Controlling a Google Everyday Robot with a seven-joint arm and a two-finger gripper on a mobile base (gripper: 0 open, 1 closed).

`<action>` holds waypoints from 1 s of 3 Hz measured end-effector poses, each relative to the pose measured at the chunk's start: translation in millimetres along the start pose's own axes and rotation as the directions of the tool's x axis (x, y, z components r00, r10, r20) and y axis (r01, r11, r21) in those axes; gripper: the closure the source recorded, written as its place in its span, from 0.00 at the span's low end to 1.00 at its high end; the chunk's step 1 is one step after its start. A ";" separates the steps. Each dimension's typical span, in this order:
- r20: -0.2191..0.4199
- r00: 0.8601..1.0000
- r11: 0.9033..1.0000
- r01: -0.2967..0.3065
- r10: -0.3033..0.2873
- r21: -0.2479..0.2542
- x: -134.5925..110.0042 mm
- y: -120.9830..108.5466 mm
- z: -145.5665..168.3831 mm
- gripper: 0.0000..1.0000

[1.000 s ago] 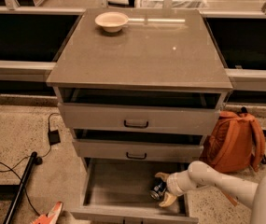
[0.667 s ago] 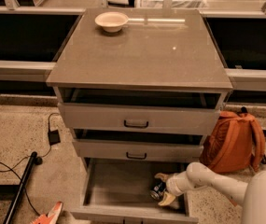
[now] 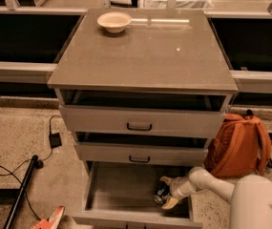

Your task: Pick pepsi can from bottom drawer and place on counter

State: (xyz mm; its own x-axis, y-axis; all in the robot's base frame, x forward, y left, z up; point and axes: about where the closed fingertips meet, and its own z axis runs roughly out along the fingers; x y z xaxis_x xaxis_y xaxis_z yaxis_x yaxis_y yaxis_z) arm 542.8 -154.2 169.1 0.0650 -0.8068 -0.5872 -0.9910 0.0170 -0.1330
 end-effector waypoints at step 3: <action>-0.013 1.000 0.999 0.021 -0.021 -0.043 14.8 -5.5 38.9 0.68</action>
Offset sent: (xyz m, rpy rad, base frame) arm 0.0175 0.0054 -0.0443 -0.0351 0.0189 0.0345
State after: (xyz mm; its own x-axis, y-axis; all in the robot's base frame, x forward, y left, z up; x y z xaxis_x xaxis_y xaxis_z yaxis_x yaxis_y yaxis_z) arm 553.7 -143.3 130.1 0.0846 -0.8145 -0.5740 -0.9935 -0.0253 -0.1106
